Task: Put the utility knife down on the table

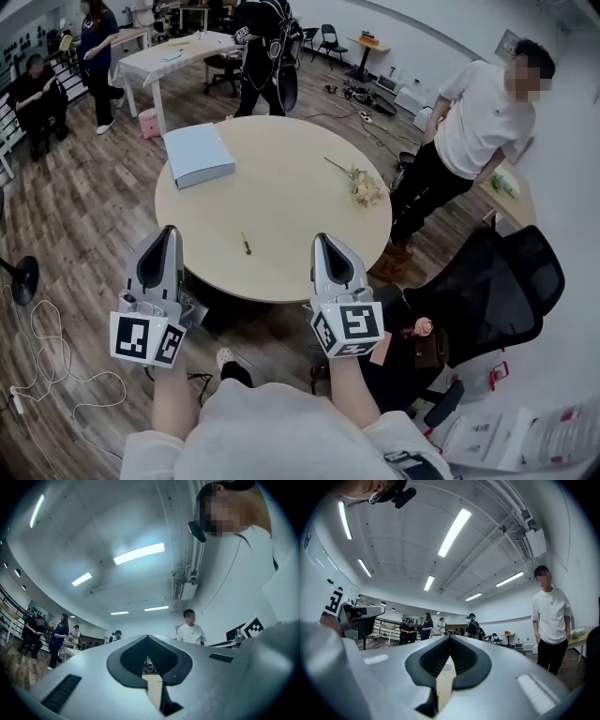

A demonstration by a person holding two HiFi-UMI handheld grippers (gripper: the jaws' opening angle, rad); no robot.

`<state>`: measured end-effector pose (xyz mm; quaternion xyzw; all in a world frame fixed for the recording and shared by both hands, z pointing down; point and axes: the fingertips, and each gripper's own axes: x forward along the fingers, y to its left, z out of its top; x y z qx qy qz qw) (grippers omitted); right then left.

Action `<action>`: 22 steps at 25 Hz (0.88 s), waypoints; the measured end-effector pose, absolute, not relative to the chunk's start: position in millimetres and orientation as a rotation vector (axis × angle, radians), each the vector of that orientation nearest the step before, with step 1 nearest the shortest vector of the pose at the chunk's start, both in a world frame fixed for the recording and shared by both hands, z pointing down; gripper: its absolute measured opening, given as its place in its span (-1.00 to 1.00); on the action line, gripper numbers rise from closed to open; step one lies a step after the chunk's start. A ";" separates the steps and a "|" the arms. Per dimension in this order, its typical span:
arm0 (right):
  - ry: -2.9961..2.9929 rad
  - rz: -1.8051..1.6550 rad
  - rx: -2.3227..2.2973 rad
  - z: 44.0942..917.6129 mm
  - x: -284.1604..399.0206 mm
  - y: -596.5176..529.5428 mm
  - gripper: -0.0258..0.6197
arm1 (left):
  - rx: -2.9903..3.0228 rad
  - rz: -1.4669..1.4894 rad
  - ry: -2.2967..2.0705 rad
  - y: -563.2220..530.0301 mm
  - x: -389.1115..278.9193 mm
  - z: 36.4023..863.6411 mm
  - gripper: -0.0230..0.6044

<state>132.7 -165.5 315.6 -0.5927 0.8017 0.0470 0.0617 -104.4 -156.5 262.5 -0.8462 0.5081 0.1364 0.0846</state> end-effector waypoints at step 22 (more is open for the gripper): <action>2.406 0.132 -1.795 314.6 141.7 -152.4 -0.89 | -2.522 0.423 1.501 -144.8 -95.0 258.9 -0.90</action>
